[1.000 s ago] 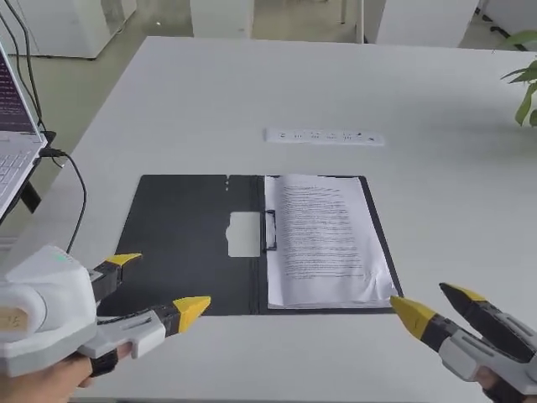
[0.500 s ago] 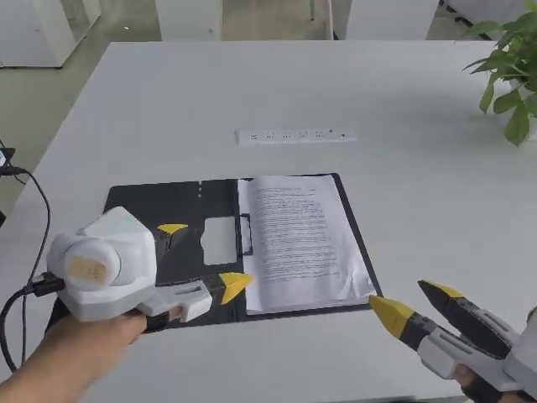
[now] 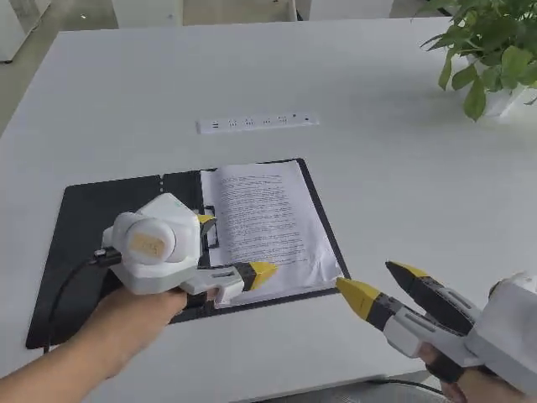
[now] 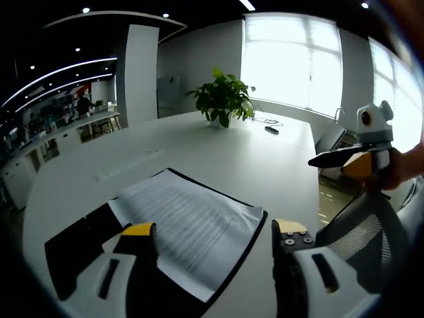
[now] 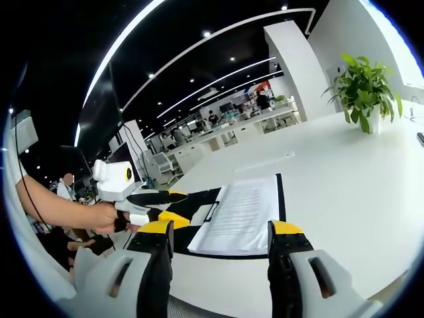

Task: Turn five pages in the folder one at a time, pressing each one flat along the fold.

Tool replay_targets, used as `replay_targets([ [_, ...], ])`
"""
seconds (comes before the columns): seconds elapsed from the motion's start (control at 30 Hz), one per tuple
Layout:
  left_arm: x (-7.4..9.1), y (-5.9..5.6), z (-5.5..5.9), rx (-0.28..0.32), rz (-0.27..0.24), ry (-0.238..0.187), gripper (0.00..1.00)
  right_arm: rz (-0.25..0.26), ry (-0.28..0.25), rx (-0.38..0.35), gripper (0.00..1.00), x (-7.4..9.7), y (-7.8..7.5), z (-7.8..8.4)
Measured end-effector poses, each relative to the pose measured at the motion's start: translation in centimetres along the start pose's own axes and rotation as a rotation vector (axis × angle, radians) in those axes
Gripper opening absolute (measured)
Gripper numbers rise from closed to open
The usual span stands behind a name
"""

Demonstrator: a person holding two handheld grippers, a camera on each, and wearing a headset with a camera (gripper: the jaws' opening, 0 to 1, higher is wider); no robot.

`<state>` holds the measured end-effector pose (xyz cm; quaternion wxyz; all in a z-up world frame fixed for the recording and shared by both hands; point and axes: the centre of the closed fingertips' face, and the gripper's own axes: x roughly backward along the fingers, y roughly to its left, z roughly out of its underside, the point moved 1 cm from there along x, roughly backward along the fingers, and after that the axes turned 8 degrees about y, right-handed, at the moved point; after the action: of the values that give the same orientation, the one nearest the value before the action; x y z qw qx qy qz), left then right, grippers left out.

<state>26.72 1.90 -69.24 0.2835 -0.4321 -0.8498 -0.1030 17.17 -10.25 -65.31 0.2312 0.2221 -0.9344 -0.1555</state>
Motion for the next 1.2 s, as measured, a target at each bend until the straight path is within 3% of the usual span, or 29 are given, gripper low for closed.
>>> replay_targets([
  [0.2,-2.9,-0.8,0.4,0.004,0.014,0.031,0.7,-0.007,-0.001,-0.006,0.56,0.0,0.0,0.0],
  [0.4,-4.7,-1.7,0.8,-0.003,0.02,0.052,0.69,-0.011,-0.007,-0.021,0.56,0.2,-0.2,-0.1],
  [0.87,-9.9,-1.5,2.3,0.028,-0.04,0.087,0.7,-0.031,-0.001,-0.041,0.56,0.1,-0.1,0.1],
  [0.97,-10.6,-1.3,2.7,0.058,-0.066,0.094,0.7,-0.034,0.0,-0.045,0.56,0.1,-0.2,0.1],
  [1.2,-11.3,-2.1,2.9,0.081,-0.093,0.092,0.72,-0.039,0.004,-0.058,0.55,0.1,-0.3,0.3],
])
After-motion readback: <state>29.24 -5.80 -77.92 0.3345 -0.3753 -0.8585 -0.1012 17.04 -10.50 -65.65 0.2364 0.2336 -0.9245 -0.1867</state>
